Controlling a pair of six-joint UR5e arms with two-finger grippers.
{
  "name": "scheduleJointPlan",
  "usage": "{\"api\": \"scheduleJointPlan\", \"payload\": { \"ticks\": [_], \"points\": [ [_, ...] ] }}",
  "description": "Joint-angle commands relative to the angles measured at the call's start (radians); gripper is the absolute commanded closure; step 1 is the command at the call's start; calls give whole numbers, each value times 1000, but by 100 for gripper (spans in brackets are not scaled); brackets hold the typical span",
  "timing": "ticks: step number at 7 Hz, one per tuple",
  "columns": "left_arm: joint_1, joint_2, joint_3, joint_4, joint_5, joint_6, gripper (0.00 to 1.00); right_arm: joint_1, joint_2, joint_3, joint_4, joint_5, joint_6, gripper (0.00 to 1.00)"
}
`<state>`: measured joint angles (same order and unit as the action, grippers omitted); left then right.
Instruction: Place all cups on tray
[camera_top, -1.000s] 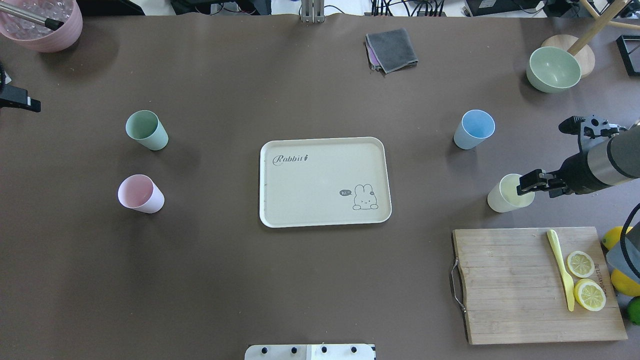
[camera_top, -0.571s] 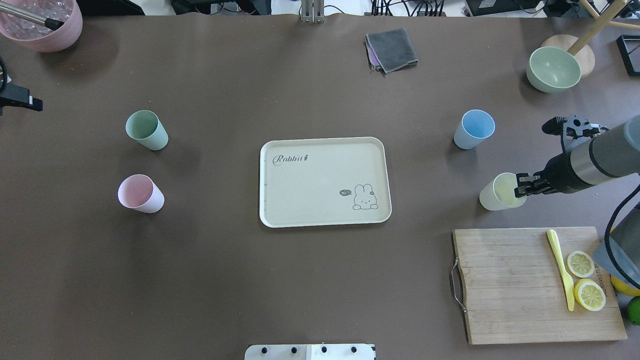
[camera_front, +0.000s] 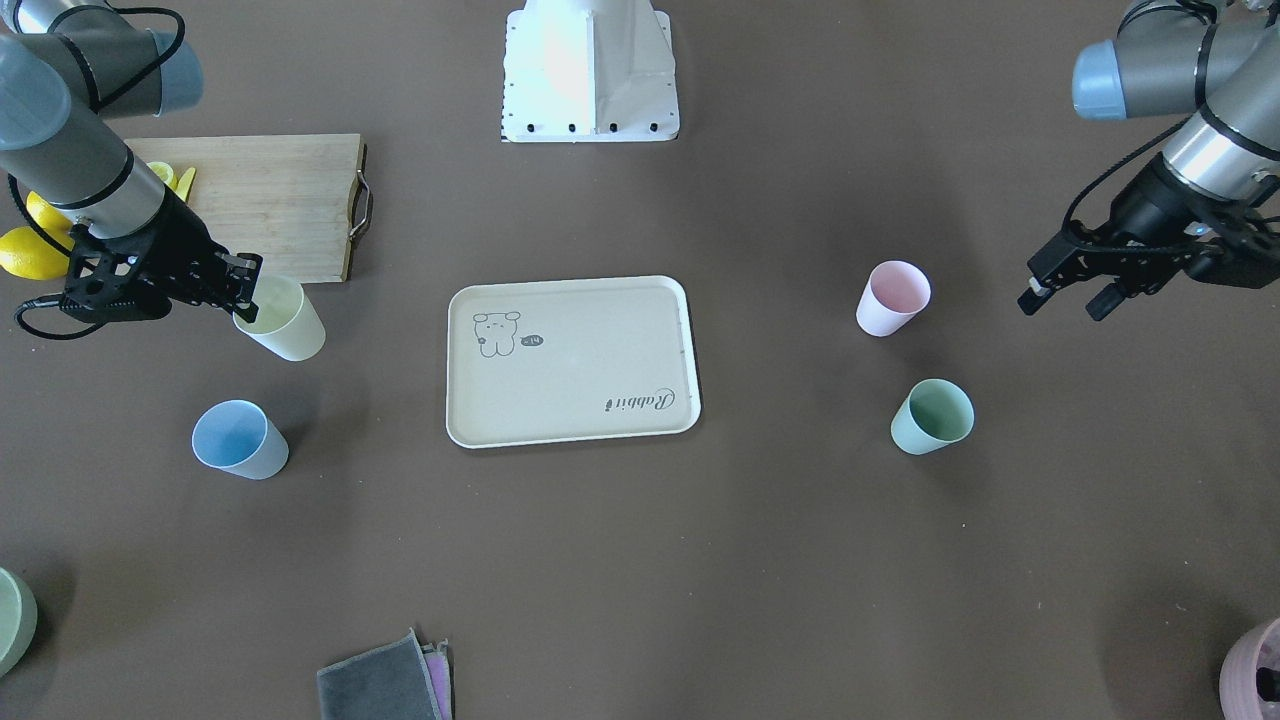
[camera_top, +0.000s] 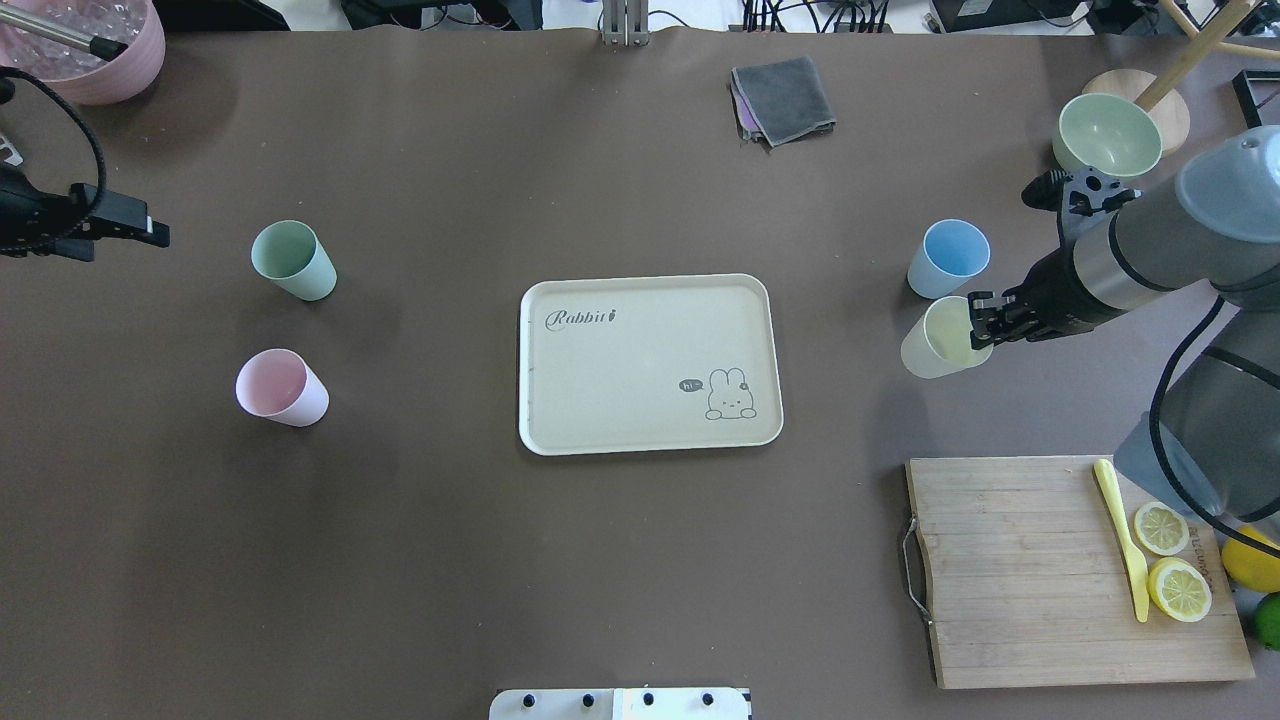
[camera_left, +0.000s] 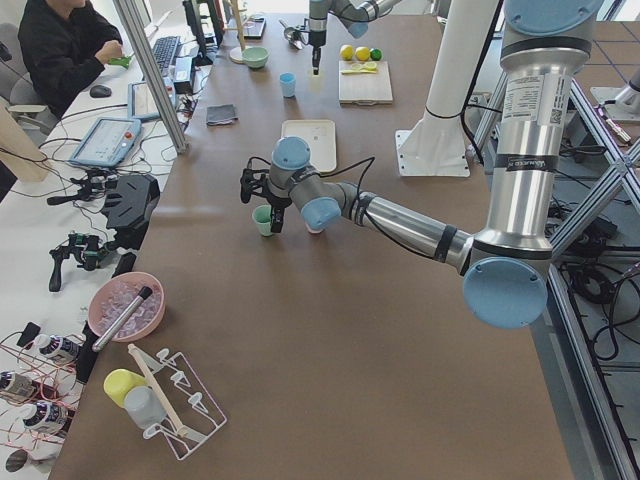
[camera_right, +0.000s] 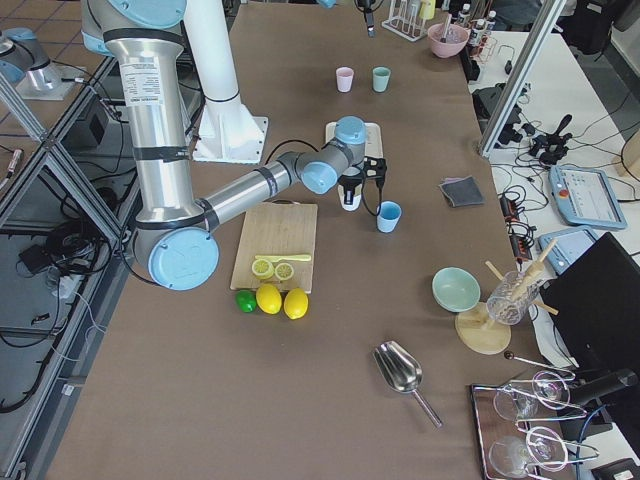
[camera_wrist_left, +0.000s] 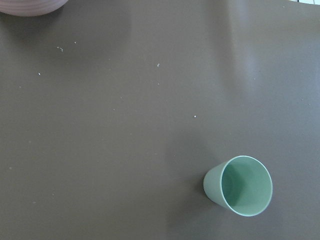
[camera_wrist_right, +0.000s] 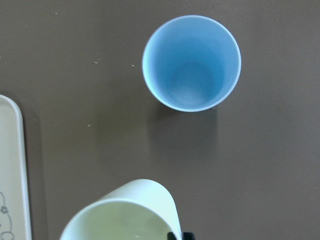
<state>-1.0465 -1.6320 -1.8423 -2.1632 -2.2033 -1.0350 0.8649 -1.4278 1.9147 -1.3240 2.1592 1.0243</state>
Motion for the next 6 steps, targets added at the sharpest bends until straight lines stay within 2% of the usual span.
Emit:
{"api": "scheduleJointPlan", "payload": {
  "ticks": [1, 5, 6],
  "points": [
    [171, 35, -9, -72, 135, -96, 2, 12, 94, 67, -182, 1, 0, 100],
    [282, 104, -9, -130, 157, -91, 3, 20, 160, 64, -213, 21, 2, 100],
    [307, 98, 0, -130, 187, -92, 12, 22, 199, 66, -257, 21, 2, 100]
  ]
}}
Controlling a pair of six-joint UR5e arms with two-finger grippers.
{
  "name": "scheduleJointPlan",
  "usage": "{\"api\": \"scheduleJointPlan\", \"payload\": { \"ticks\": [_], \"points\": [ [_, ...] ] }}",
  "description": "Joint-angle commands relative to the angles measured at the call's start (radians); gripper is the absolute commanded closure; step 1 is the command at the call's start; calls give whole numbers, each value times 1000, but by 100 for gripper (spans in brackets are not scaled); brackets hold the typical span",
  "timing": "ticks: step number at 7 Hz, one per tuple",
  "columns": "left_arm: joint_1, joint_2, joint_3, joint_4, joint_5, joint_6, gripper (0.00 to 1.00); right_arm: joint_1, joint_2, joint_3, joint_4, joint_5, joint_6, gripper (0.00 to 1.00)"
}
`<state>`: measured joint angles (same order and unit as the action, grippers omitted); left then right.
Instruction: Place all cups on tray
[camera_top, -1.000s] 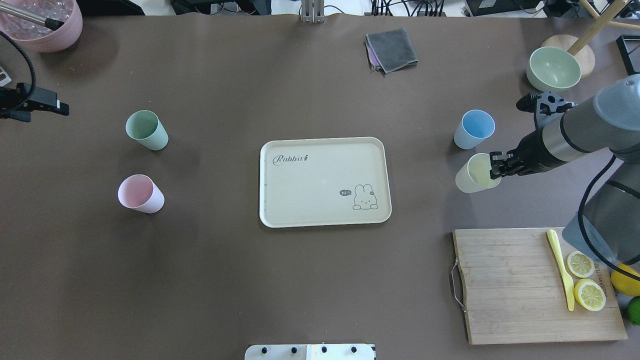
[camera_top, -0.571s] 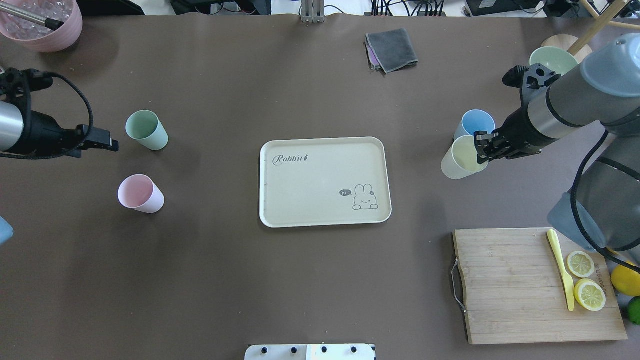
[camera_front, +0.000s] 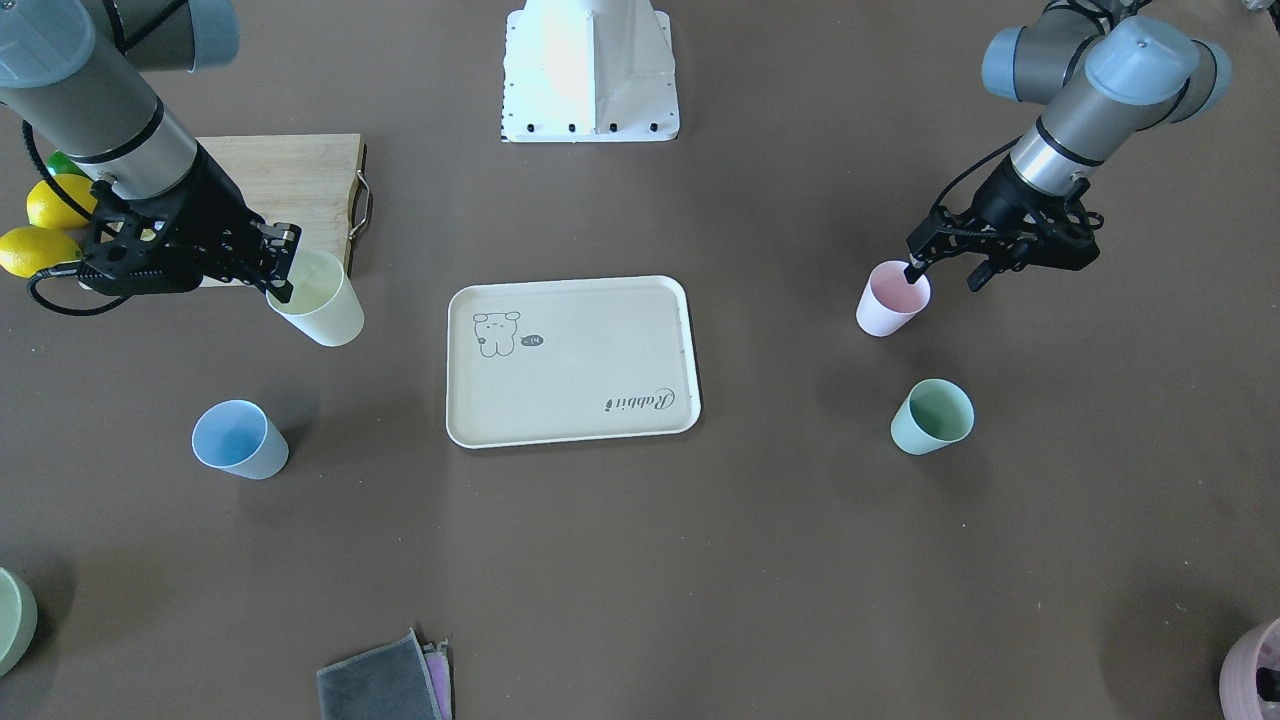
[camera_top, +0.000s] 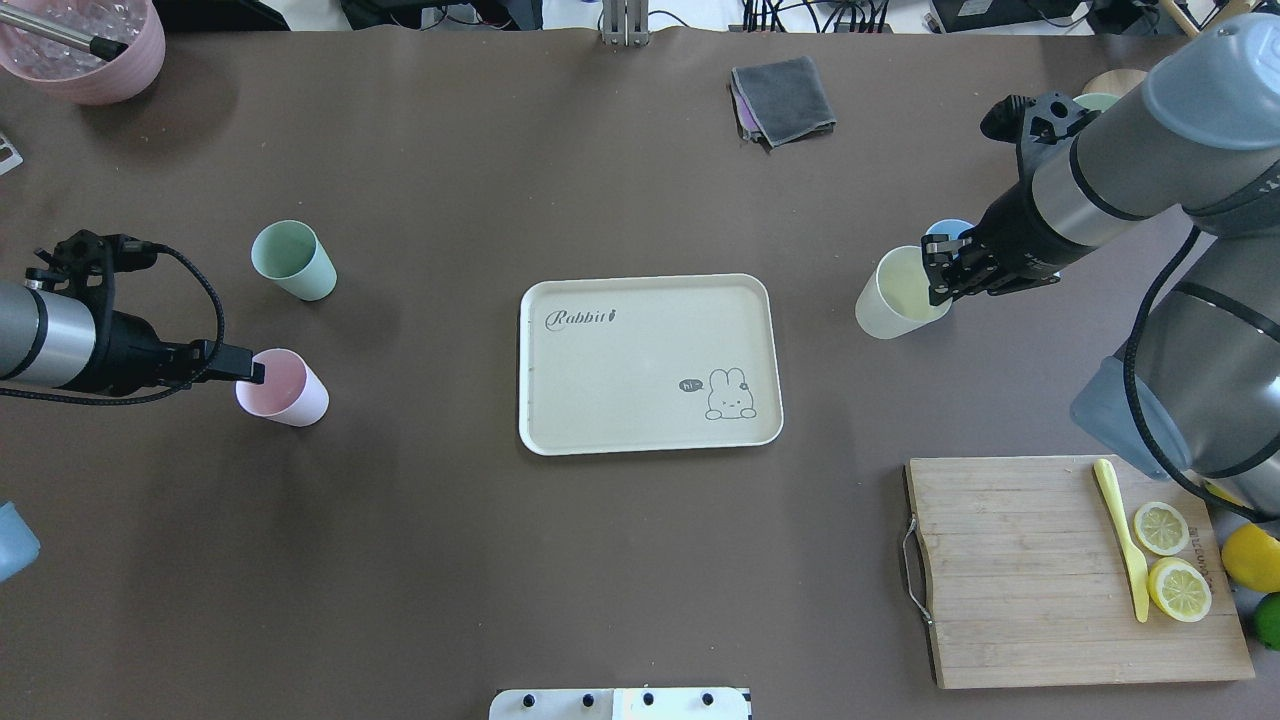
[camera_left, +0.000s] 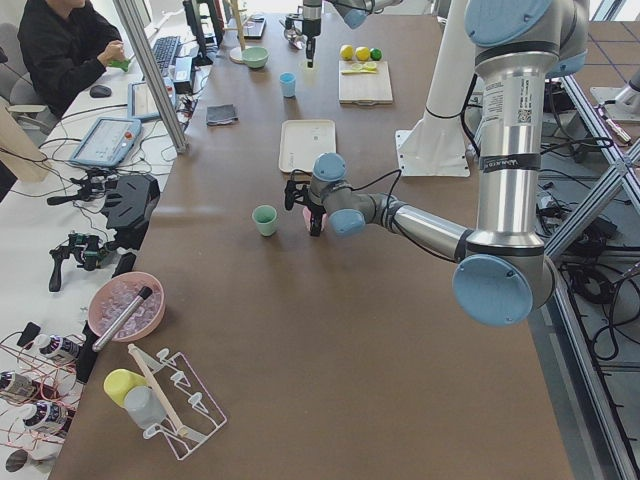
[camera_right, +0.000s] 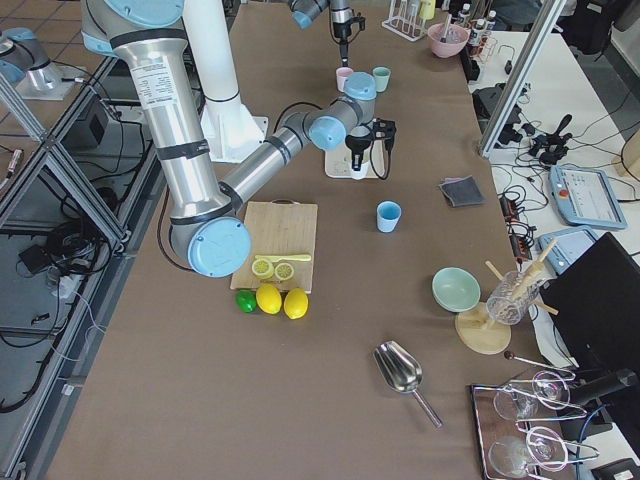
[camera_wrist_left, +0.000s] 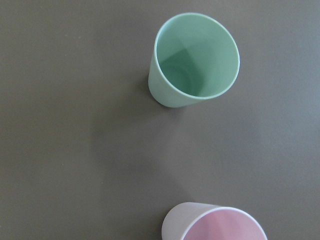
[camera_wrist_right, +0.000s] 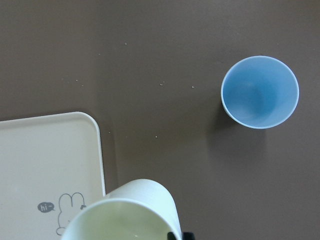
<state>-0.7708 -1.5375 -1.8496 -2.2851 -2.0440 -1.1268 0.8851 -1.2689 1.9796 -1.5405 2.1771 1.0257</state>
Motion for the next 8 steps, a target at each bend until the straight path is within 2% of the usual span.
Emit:
{"api": "scheduleJointPlan", "payload": {
  "ticks": [1, 2, 3, 4, 7, 8],
  "points": [
    [33, -1, 32, -13, 31, 4, 26, 2, 49, -1, -50, 3, 2, 100],
    [33, -1, 46, -26, 31, 4, 64, -3, 63, -5, -50, 3, 20, 100],
    [33, -4, 55, -27, 31, -5, 92, -23, 87, -19, -50, -2, 54, 100],
    [33, -6, 55, -28, 30, -7, 100, -34, 98, -22, -50, -8, 54, 100],
    [19, -64, 37, -5, -14, -19, 100, -89, 137, -56, -50, -38, 54, 100],
    [4, -157, 36, 92, -30, -37, 100, -103, 153, -83, -49, -46, 56, 100]
  ]
}}
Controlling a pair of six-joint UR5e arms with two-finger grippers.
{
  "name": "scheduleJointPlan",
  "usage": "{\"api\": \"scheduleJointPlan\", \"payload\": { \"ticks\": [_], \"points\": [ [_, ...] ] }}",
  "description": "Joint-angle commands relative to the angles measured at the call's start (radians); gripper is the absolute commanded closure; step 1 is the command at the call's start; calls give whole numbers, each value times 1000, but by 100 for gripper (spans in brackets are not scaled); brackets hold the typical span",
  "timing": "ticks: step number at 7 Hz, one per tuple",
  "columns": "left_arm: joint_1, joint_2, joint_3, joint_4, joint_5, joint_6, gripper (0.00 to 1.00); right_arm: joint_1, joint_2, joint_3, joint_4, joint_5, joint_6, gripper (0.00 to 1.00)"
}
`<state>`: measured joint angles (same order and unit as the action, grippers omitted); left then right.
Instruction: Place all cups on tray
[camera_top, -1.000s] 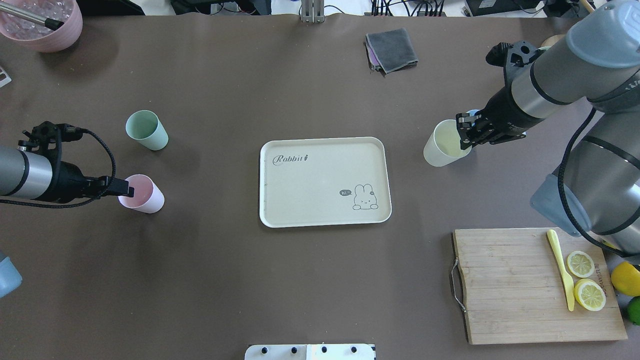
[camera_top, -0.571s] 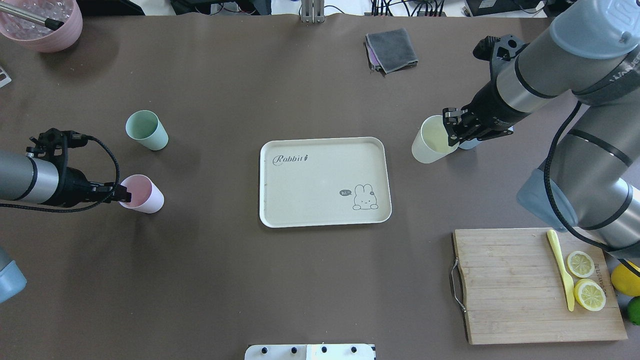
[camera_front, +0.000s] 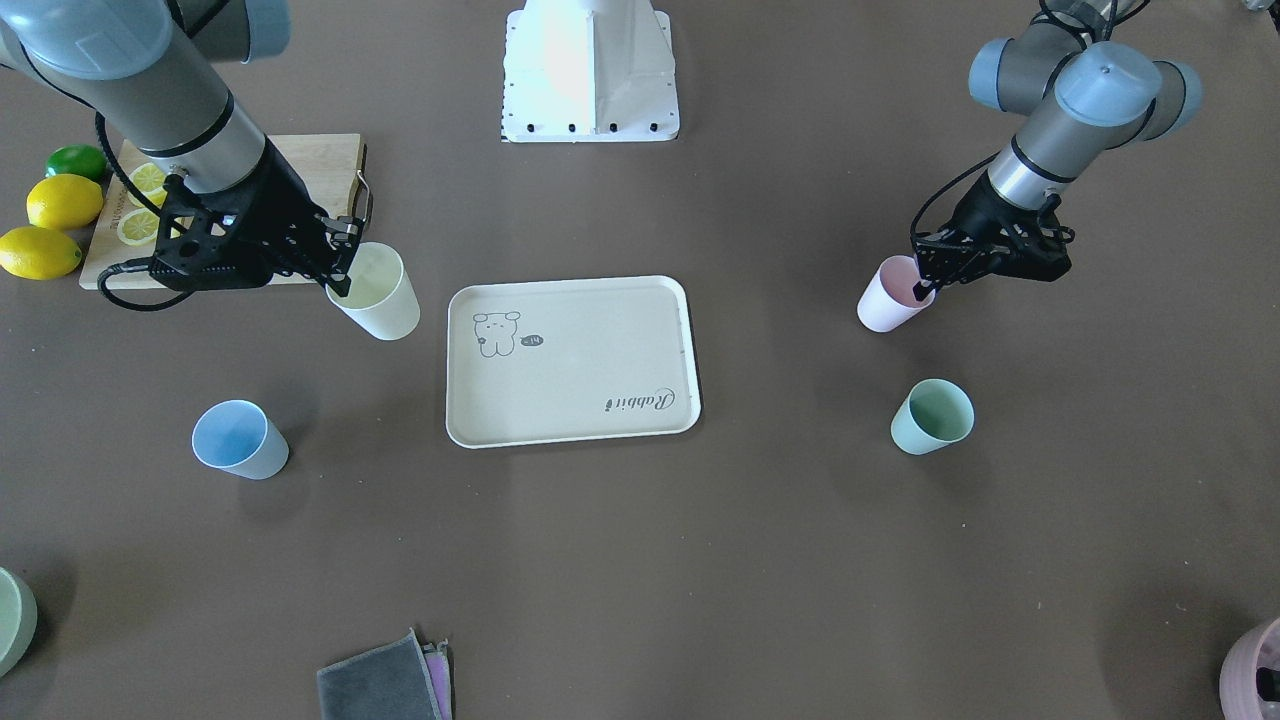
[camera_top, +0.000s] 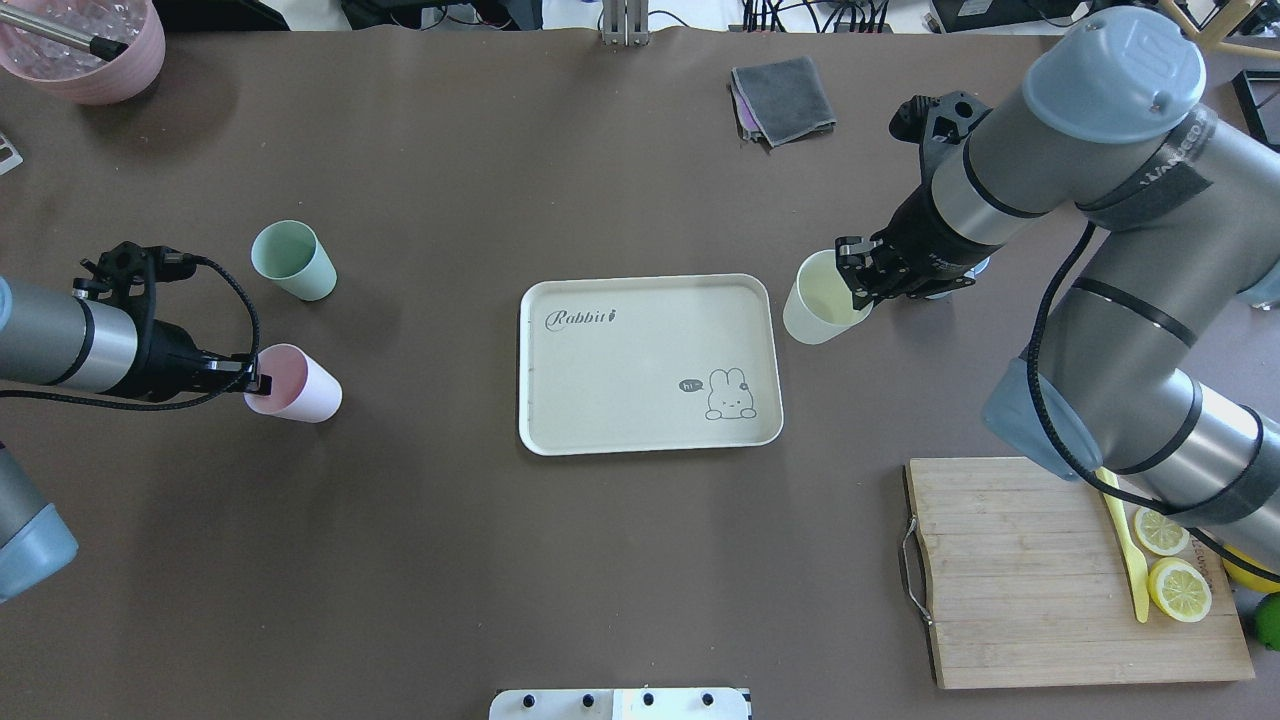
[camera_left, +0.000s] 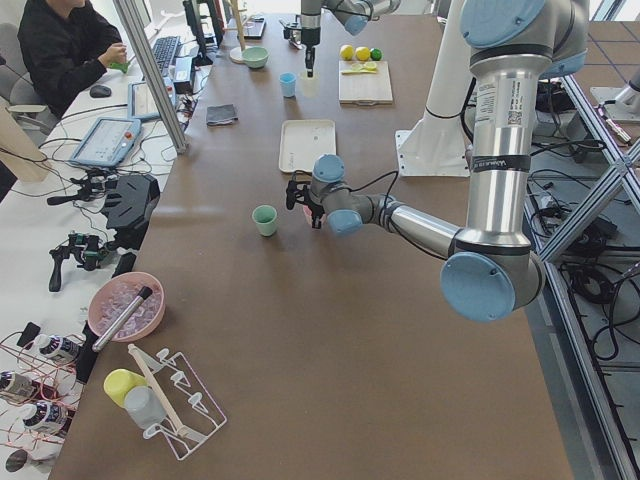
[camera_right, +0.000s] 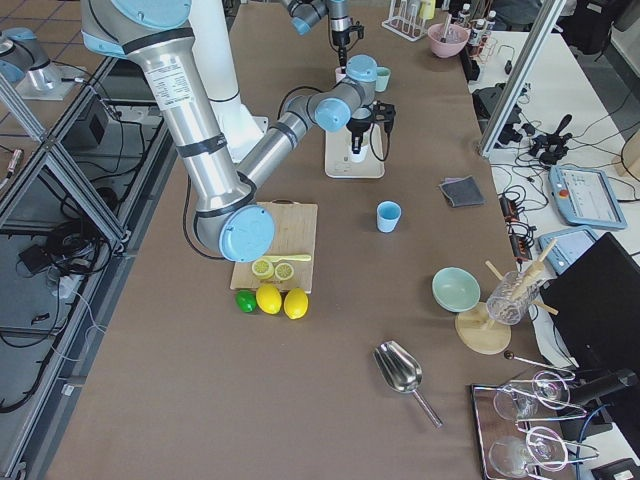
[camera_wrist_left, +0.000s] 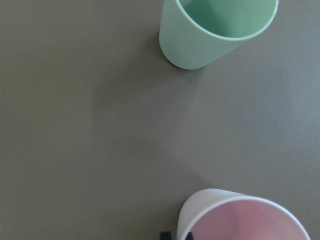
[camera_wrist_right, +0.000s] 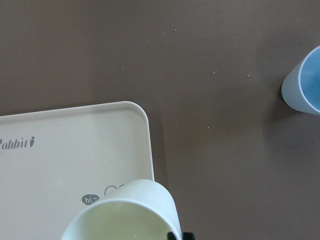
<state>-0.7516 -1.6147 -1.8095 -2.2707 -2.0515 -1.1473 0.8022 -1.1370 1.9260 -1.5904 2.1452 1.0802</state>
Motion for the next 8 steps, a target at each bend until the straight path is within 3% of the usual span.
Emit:
{"api": "scheduleJointPlan", "payload": {
  "ticks": [1, 4, 6, 8],
  "points": [
    [-15, -203, -2, 211, -19, -47, 100, -55, 32, -56, 9, -51, 1, 100],
    [-3, -445, -2, 411, -12, -196, 100, -190, 51, -88, 15, -143, 27, 100],
    [7, -471, -7, 424, 20, -241, 100, -231, 135, -172, 29, -165, 40, 100],
    [85, -490, -11, 444, 115, -271, 100, -229, 155, -290, 180, -168, 41, 100]
  ]
}}
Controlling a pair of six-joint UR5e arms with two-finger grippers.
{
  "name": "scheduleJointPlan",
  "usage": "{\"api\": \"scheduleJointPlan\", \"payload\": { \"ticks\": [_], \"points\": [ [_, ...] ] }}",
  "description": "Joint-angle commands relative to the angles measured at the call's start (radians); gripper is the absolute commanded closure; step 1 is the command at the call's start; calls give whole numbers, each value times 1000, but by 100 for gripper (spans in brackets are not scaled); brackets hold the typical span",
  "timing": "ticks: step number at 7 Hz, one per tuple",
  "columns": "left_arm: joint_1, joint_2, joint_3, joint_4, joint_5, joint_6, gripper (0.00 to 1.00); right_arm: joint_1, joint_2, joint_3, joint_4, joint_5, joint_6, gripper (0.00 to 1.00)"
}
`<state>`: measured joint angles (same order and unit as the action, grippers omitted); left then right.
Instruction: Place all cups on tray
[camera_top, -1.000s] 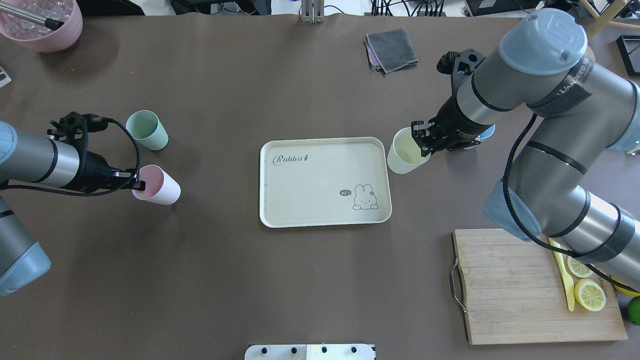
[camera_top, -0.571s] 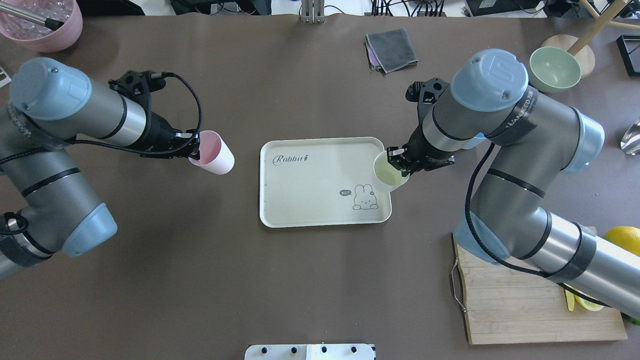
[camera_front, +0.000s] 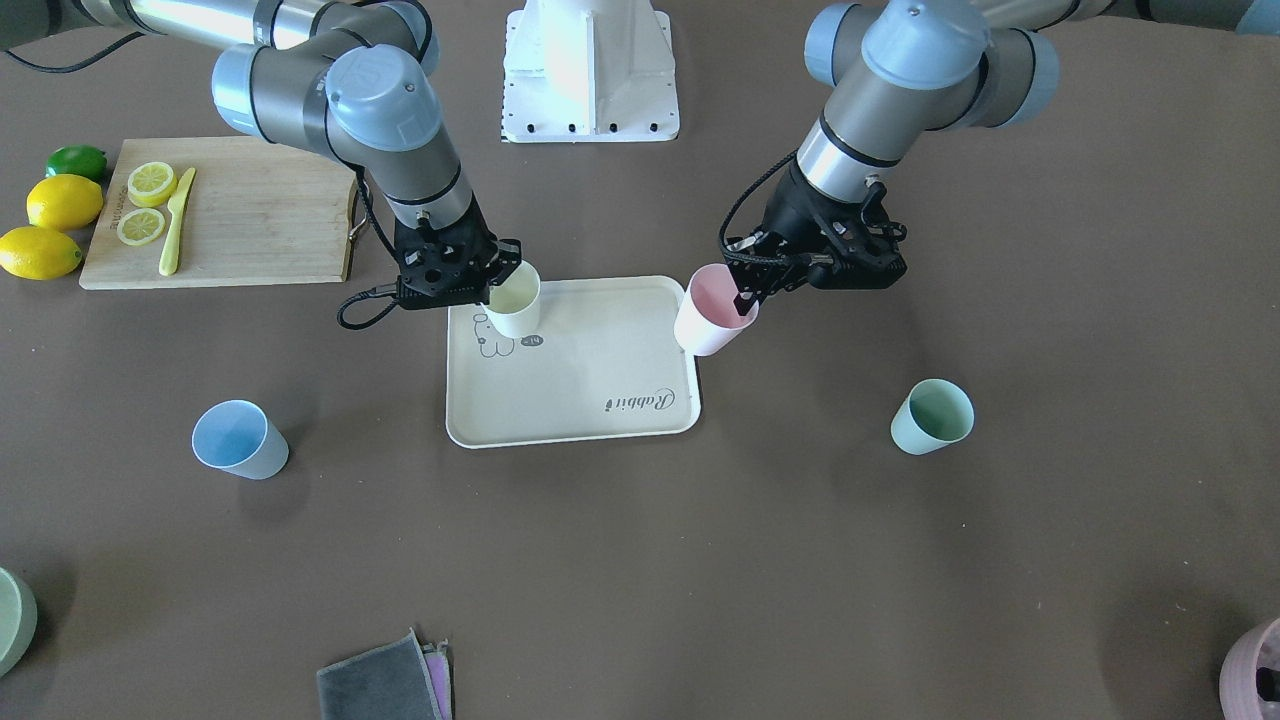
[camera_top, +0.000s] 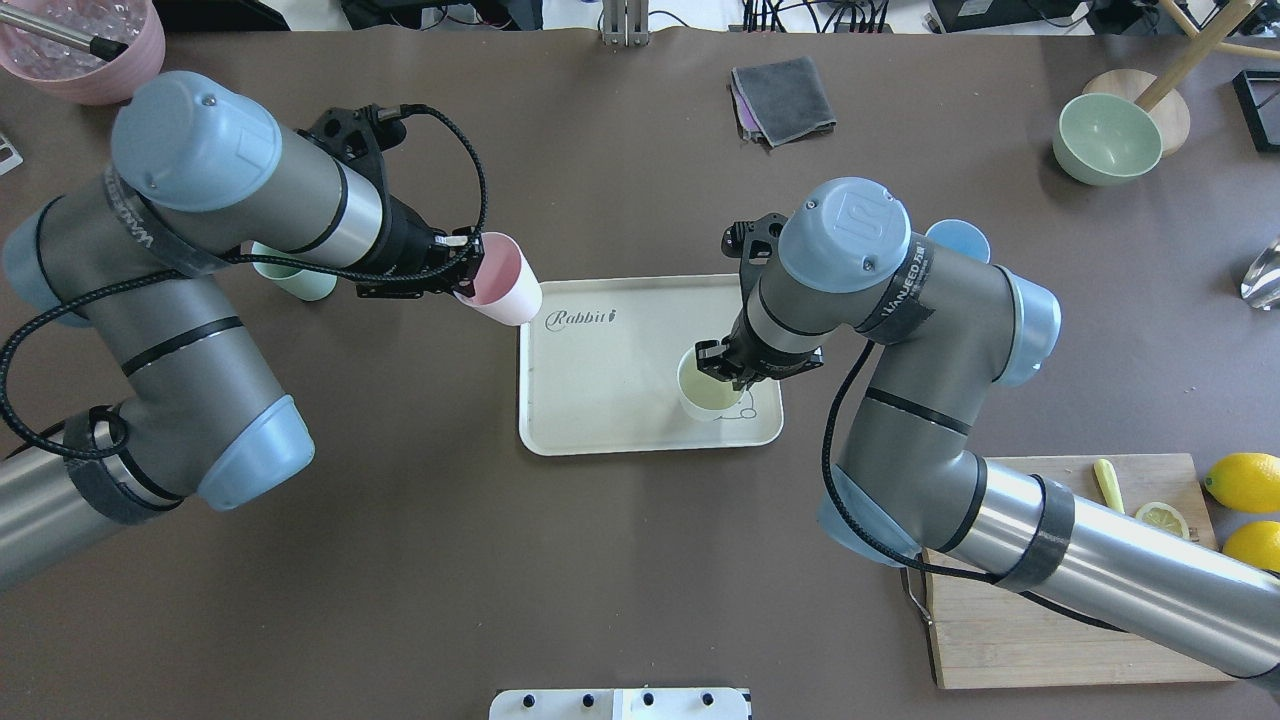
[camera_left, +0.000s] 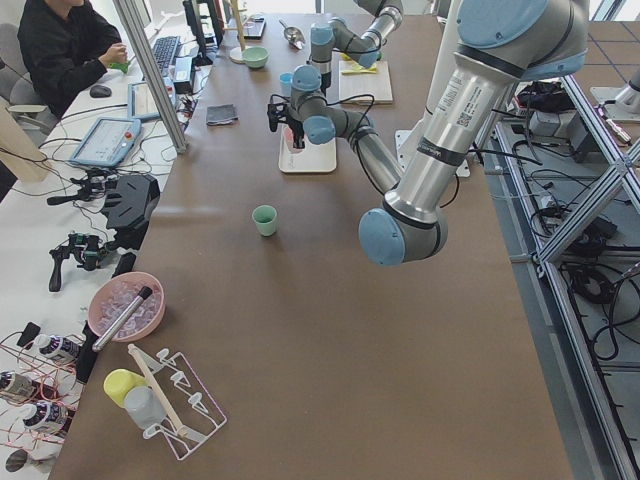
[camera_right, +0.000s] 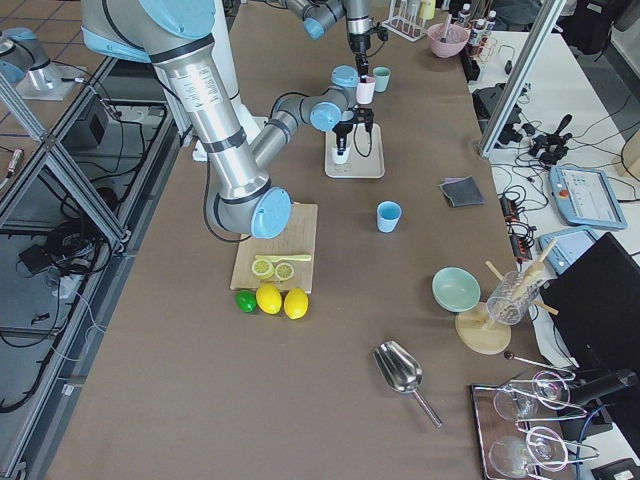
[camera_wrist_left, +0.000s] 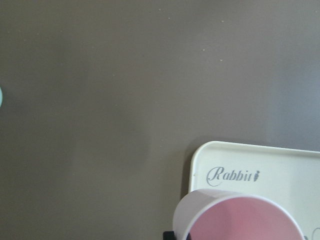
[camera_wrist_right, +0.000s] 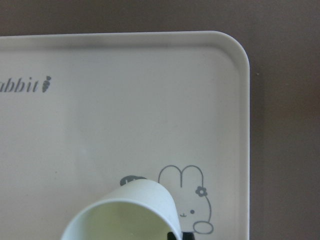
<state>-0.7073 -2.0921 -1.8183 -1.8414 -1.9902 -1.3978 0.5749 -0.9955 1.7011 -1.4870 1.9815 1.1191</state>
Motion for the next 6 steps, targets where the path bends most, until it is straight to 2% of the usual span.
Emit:
{"api": "scheduleJointPlan", "payload": {
  "ticks": [1, 2, 3, 4, 6],
  "points": [
    [84, -22, 0, 20, 101, -38, 100, 16, 12, -67, 79, -3, 4, 100],
    [124, -22, 1, 21, 140, -47, 100, 43, 14, -66, 77, 17, 4, 83],
    [164, -22, 1, 21, 180, -70, 100, 65, 14, -52, 74, 63, 17, 3],
    [205, -22, 1, 27, 221, -76, 100, 112, 9, -23, 67, 139, 39, 0],
    [285, -25, 10, 39, 286, -78, 100, 176, -2, 63, -22, 178, 36, 0]
  ]
}}
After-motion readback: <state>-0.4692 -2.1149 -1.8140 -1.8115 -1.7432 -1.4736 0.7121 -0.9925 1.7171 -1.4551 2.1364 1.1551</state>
